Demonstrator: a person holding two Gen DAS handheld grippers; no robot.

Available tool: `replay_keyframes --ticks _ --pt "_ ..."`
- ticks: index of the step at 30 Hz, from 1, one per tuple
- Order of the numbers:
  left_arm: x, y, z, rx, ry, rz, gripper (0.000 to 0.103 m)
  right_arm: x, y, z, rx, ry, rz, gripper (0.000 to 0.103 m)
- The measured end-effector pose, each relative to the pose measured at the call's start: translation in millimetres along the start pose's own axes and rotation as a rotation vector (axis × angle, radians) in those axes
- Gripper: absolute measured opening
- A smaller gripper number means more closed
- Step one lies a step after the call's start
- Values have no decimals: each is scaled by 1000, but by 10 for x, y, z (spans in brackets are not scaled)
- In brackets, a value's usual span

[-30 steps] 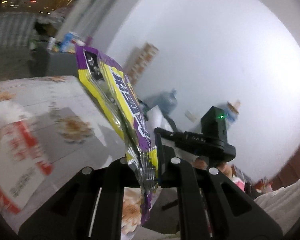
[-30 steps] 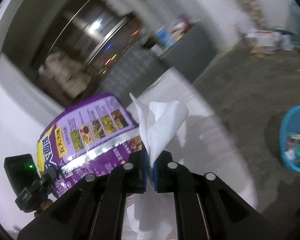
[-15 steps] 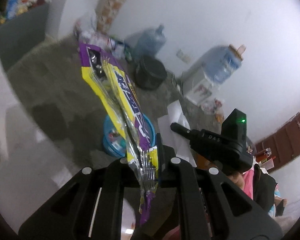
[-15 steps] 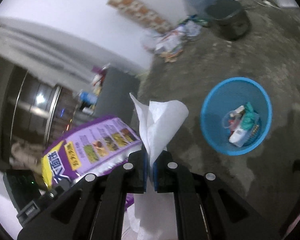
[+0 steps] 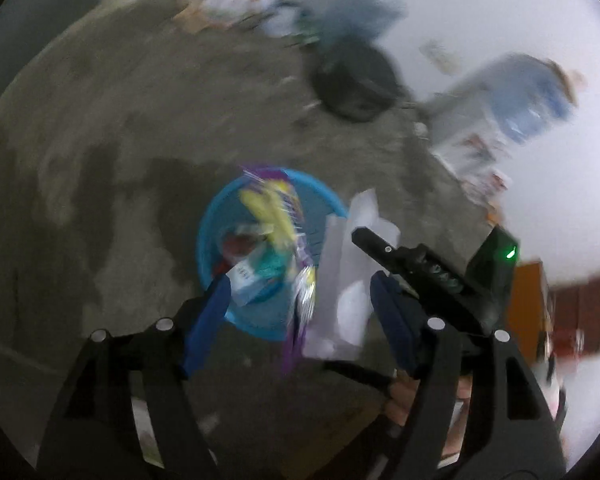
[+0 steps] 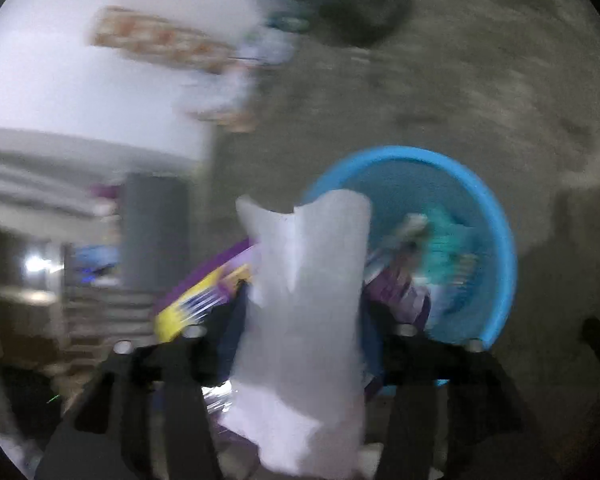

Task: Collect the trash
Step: 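Open both tools to drop the purple bag and tissue into the basket, then bring both open tools back over the table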

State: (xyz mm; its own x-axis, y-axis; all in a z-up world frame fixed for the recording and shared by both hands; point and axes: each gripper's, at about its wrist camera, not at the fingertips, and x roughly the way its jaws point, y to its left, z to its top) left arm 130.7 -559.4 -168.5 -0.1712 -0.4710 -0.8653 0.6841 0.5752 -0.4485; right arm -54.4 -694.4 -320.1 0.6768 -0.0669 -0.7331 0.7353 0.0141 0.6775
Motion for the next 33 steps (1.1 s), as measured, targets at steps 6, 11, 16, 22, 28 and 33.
replay_keyframes --ticks 6,11,16,22,28,33 --pt "-152 126 -65 3 -11 -23 68 298 -463 38 73 25 -119 56" --pt "-580 -116 -97 101 -118 -2 70 141 -370 122 44 -38 -35 58" --pt "-1165 -295 -312 169 -237 -12 77 125 -46 279 -71 -60 -27 73" --pt "-1851 -115 -695 168 -317 -26 84 745 43 417 -254 239 -380 80" --pt "-2528 271 -1171 125 -432 20 85 613 505 536 -300 236 -192 82" --pt "-2946 559 -1597 80 -502 26 87 886 761 517 -442 323 -519 88"
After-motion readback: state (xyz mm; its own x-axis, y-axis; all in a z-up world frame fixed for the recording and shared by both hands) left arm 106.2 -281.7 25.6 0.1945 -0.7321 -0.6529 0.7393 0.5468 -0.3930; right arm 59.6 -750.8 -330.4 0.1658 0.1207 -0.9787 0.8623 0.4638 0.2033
